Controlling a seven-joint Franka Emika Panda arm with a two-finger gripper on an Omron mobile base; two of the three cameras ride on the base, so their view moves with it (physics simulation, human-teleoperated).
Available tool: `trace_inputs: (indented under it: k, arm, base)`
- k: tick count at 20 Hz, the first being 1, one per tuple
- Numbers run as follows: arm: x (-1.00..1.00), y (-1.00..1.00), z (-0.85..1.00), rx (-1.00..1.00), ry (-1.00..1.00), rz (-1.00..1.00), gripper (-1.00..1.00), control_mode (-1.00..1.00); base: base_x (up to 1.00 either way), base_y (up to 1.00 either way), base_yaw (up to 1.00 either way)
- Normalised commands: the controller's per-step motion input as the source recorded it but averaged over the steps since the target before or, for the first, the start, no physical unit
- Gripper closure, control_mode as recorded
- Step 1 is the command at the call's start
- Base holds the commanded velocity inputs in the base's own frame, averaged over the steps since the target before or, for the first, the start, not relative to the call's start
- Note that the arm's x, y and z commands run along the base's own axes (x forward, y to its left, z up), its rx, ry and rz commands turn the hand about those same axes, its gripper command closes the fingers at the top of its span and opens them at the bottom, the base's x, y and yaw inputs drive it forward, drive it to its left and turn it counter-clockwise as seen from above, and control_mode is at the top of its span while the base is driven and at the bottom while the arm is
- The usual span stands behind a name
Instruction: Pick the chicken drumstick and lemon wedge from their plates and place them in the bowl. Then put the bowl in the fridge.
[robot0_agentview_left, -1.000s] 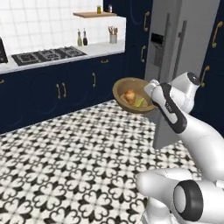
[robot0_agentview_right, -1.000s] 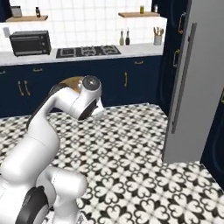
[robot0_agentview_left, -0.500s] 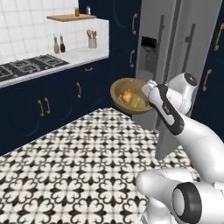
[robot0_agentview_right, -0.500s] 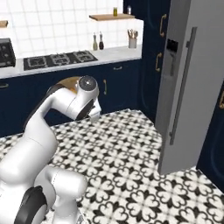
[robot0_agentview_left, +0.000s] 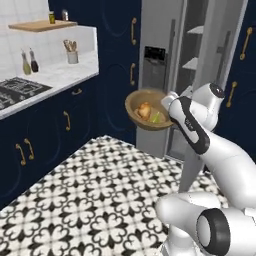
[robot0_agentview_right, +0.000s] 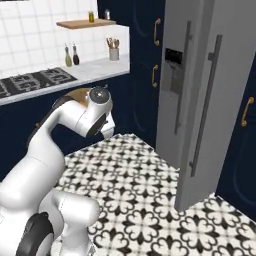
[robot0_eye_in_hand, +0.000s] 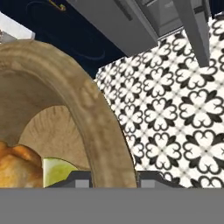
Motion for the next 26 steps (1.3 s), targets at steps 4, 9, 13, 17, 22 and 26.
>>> trace_inputs:
  k: [4,9,13,17,22,26]
  arm:
    - [0.00,0.00,0.00,0.00,0.00,0.00,1.00,1.00]
    - [0.00,0.00,0.00,0.00,0.00,0.00,1.00,1.00]
    - [0.00,0.00,0.00,0.00,0.00,0.00,1.00,1.00]
    - [0.00,0.00,0.00,0.00,0.00,0.00,1.00,1.00]
    - [0.00,0.00,0.00,0.00,0.00,0.00,1.00,1.00]
    - [0.00,0.00,0.00,0.00,0.00,0.00,1.00,1.00]
  base:
    - [1.00,1.00,-0.50]
    - [1.00,1.00,-0.54]
    - [1.00,1.00,-0.55]
    - [1.00,1.00,-0.55]
    - [1.00,1.00,-0.59]
    - [0.82,0.97,-0.70]
